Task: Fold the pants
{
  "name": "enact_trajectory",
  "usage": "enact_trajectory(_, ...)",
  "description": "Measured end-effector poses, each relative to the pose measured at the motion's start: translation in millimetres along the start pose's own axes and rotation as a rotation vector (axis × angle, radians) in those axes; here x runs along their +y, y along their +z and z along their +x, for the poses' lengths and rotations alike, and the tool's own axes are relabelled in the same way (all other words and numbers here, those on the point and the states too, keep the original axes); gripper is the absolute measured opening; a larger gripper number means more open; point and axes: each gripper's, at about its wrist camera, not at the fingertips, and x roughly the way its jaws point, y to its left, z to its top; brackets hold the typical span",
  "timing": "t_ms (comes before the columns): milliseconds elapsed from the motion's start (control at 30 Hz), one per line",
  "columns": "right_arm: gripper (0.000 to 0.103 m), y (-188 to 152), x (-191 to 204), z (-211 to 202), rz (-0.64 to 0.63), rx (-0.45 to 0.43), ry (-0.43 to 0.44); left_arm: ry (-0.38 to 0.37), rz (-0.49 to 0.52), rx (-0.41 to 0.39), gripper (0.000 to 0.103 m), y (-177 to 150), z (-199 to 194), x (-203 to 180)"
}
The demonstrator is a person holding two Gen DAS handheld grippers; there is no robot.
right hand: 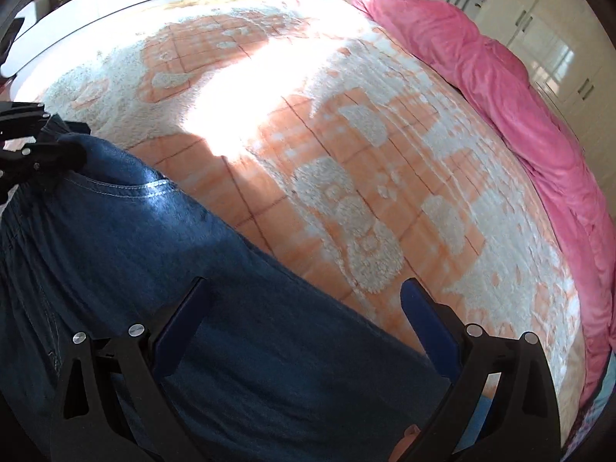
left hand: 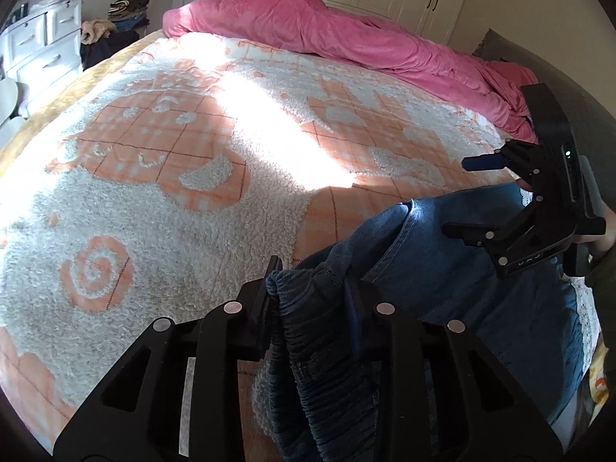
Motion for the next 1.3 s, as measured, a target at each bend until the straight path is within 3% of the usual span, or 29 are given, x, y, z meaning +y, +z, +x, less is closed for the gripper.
enact_trajectory(200,0.095,9,24,13,-0.151,-0.026,-0.016,-0.014,0.012,-0.050,0.021,0,-16,-2)
enact_trajectory(267,0.067,9,27,16,-0.135,-0.022,0.064,-0.020,0.018,-0.055,0.021,-1,-18,-4)
enact_trajectory(300,0.039,10,27,15,-0.111,-0.027,0.101,-0.017,0.023,-0.055,0.021,-2,-18,-6)
enact_trajectory(333,0.023,10,30,11,-0.098,-0.045,0.109,-0.005,0.030,-0.060,0.021,-3,-19,-7)
enact_trajectory(400,0.013,8,36,1,-0.085,-0.080,0.097,0.005,0.023,-0.061,0.021,-5,-20,-6)
enact_trajectory(633,0.008,-6,32,-52,0.033,-0.214,0.089,0.031,-0.002,-0.122,0.021,-12,-35,-8)
enact_trajectory(933,0.008,-54,51,-135,0.115,-0.353,0.109,0.011,0.069,-0.160,0.025,-24,-77,-38)
enact_trajectory(1300,0.008,-140,113,-178,0.215,-0.396,0.195,-0.046,0.092,-0.144,0.027,-83,-119,-62)
